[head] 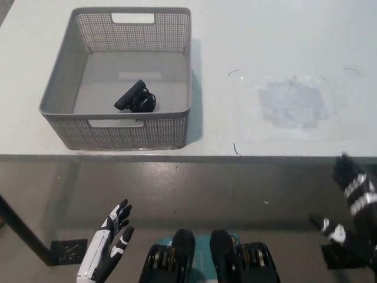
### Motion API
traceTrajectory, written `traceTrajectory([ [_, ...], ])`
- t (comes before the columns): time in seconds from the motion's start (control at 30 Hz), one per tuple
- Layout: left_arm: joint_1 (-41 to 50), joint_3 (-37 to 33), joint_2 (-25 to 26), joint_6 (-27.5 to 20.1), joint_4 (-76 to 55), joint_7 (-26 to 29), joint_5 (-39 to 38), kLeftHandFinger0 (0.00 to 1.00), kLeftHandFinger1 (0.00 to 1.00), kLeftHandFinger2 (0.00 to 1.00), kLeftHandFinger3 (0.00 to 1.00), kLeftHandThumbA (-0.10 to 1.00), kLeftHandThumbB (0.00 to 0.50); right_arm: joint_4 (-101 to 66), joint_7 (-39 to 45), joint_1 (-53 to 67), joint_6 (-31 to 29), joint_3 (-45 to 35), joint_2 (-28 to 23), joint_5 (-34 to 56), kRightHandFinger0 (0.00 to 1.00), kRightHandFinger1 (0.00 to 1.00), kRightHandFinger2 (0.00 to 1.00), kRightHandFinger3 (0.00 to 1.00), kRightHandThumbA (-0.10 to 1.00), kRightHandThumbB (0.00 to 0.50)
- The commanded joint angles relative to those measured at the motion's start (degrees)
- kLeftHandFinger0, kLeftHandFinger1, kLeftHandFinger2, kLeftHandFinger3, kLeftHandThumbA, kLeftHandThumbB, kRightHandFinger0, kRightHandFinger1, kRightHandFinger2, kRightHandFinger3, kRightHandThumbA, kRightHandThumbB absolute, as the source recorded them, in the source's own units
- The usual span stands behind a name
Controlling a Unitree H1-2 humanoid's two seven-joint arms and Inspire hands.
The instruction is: Use the right hand to pick up a webcam and put it into a container on the left side
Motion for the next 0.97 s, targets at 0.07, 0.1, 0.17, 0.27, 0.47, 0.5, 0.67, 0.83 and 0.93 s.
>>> traceTrajectory([
  [0.07, -2.35, 0.10, 0.79, -0.41, -0.99, -0.49, -0.61, 1.00, 1.00, 1.00, 1.00, 0.88, 0.245, 8.23, 2.99, 0.48, -9.27, 0.12, 1.84, 6.42, 1.00, 1.00, 1.00, 1.00, 1.00, 0.238],
  [0.1, -2.52, 0.25, 0.77, -0.60, -0.76, -0.54, -1.04, 1.00, 1.00, 1.00, 1.00, 0.86, 0.237, 10.24, 3.93, 0.46, -9.31, 0.09, 2.32, 8.27, 1.00, 1.00, 1.00, 1.00, 1.00, 0.228],
  [0.17, -2.14, 0.26, 0.96, -0.42, -1.03, -0.24, -0.22, 1.00, 1.00, 1.00, 1.00, 0.88, 0.234, 12.05, 4.72, 0.94, -9.90, 0.50, 2.86, 8.94, 1.00, 1.00, 1.00, 1.00, 1.00, 0.210],
  [0.27, -2.31, 0.33, 0.86, -0.43, -0.86, -0.29, -0.63, 1.00, 1.00, 1.00, 1.00, 0.86, 0.234, 15.39, 4.10, 1.21, -9.49, 0.78, 3.37, 7.57, 1.00, 1.00, 1.00, 1.00, 1.00, 0.258],
  [0.47, -3.22, 0.79, 1.09, -1.39, 0.58, 0.30, -0.32, 1.00, 1.00, 1.00, 1.00, 0.88, 0.239, 21.58, 3.79, -1.43, -9.83, 1.20, 3.07, 6.07, 1.00, 1.00, 1.00, 1.00, 1.00, 0.269],
  [0.5, -3.17, 0.92, 1.08, -1.34, 0.56, 0.35, -0.47, 1.00, 1.00, 1.00, 1.00, 0.88, 0.240, 21.54, 3.55, -1.70, -9.58, 1.36, 2.91, 5.56, 1.00, 1.00, 1.00, 1.00, 1.00, 0.271],
  [0.67, -2.62, 1.67, 1.33, -1.45, 0.55, 0.65, -0.70, 1.00, 1.00, 1.00, 1.00, 0.87, 0.198, 23.38, 3.84, -2.71, -10.75, 2.05, 2.02, 4.64, 1.00, 1.00, 1.00, 1.00, 1.00, 0.281],
  [0.83, -2.71, 2.79, 1.30, -1.13, 1.54, 1.24, -1.15, 1.00, 1.00, 1.00, 1.00, 0.88, 0.192, 24.35, 3.14, -3.84, -11.03, 3.22, 1.30, 2.45, 1.00, 1.00, 1.00, 1.00, 1.00, 0.233],
  [0.93, -3.04, 3.16, 1.34, -1.14, 1.92, 1.38, -0.43, 1.00, 1.00, 1.00, 1.00, 0.90, 0.185, 24.37, 3.12, -4.14, -11.31, 3.66, 1.14, 2.01, 1.00, 1.00, 1.00, 1.00, 1.00, 0.183],
])
